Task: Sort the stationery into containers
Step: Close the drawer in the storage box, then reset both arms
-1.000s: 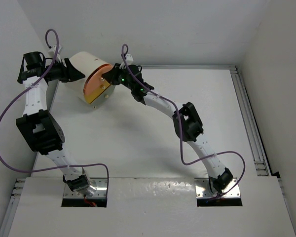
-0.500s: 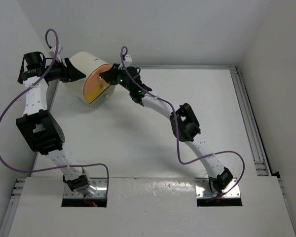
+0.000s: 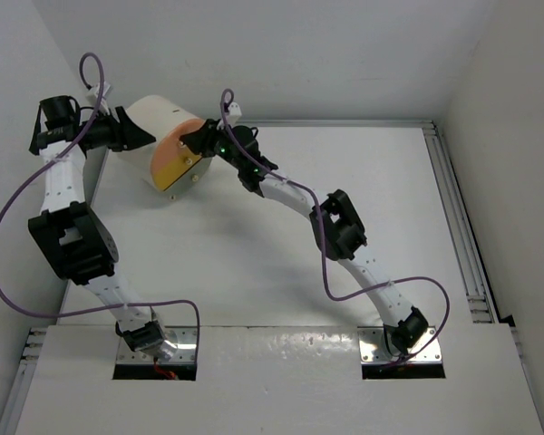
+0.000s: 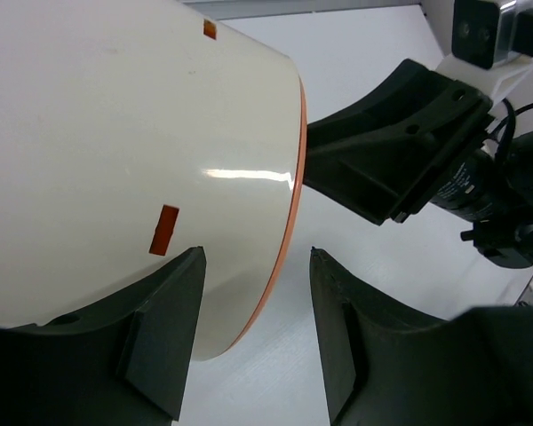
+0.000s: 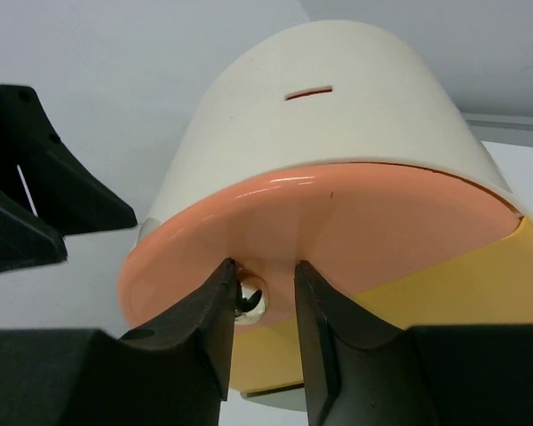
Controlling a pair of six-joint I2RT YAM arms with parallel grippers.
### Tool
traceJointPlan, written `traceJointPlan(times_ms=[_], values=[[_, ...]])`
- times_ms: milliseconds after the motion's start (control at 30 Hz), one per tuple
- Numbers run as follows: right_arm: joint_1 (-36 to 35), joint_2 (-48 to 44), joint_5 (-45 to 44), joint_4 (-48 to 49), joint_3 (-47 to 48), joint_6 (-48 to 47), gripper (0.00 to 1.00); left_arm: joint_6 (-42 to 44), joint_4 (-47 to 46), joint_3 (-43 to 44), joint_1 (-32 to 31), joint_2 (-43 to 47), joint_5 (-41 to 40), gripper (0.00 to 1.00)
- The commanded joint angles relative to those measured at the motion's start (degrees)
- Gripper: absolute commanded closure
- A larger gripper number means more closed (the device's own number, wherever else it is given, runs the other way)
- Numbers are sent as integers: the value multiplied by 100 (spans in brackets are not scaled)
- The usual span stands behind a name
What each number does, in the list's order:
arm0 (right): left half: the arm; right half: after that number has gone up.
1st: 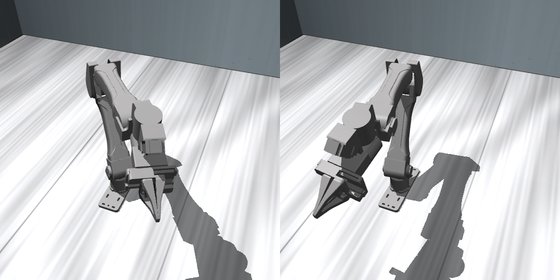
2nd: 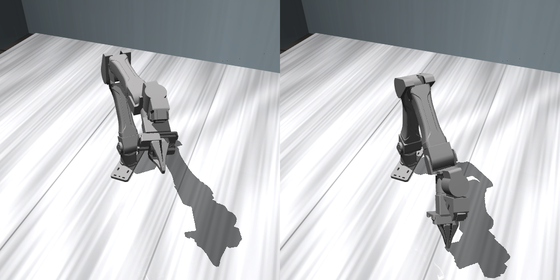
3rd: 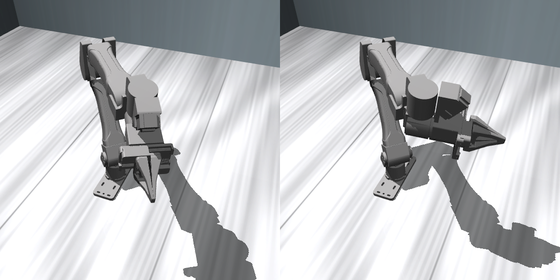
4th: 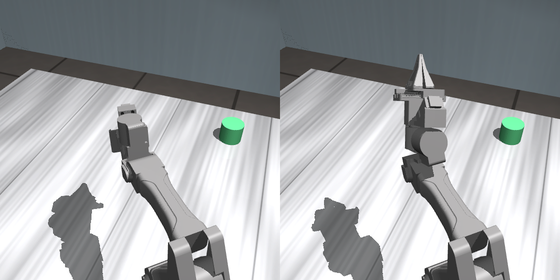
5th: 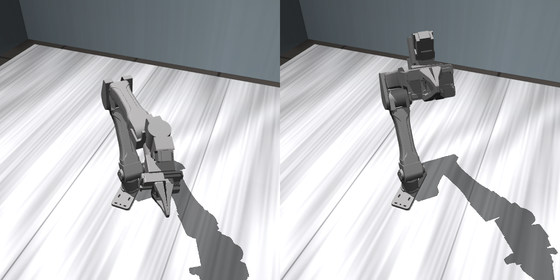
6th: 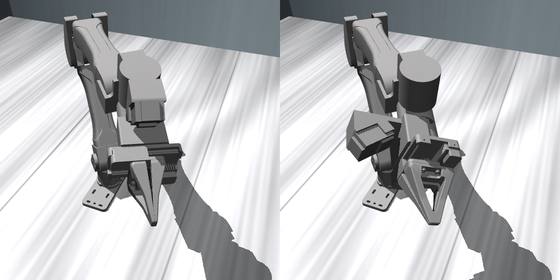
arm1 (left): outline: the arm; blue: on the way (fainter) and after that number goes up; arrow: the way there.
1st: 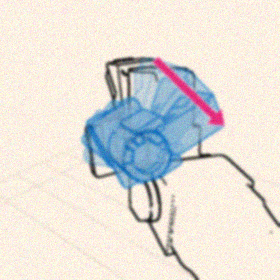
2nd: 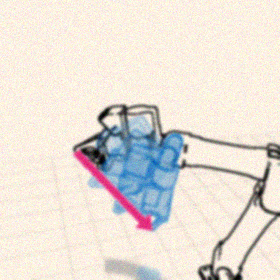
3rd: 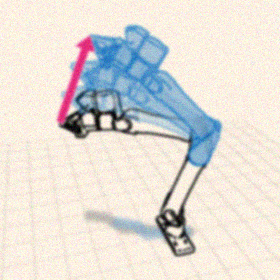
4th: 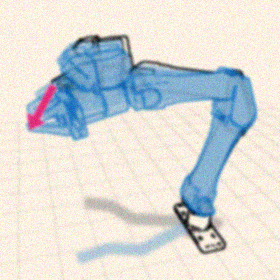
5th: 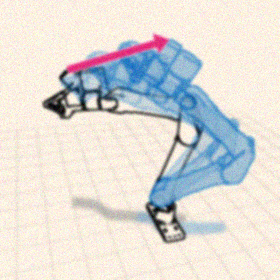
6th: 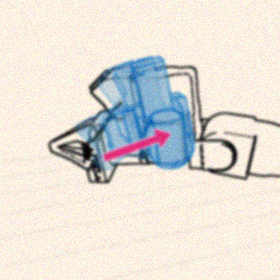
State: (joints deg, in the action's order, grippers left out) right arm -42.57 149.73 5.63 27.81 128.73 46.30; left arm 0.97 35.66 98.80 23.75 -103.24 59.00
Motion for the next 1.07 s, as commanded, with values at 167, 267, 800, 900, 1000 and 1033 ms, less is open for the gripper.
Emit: traceJointPlan(times_ms=[167,267,800,900,1000,1033], values=[[-182,-1331,843,93,-874,-832,61,-475,-368,621,358,726,384,42],[-121,-2453,966,-21,-1847,-1490,52,-231,237,1183,499,875,340,41],[1935,-8036,1116,-5136,-6656,-3883,16,2574,2147,-1854,-1126,3459,-2287,11],[2462,-9012,1142,-5391,-7562,-3971,15,2479,1823,-2496,-1293,3828,-2481,10],[2998,-9681,1238,-5611,-8143,-3963,14,2250,1594,-2778,-1443,3943,-2630,11],[3122,-9795,1291,-5664,-8327,-3936,14,2145,1558,-2814,-1469,3943,-2639,10]])
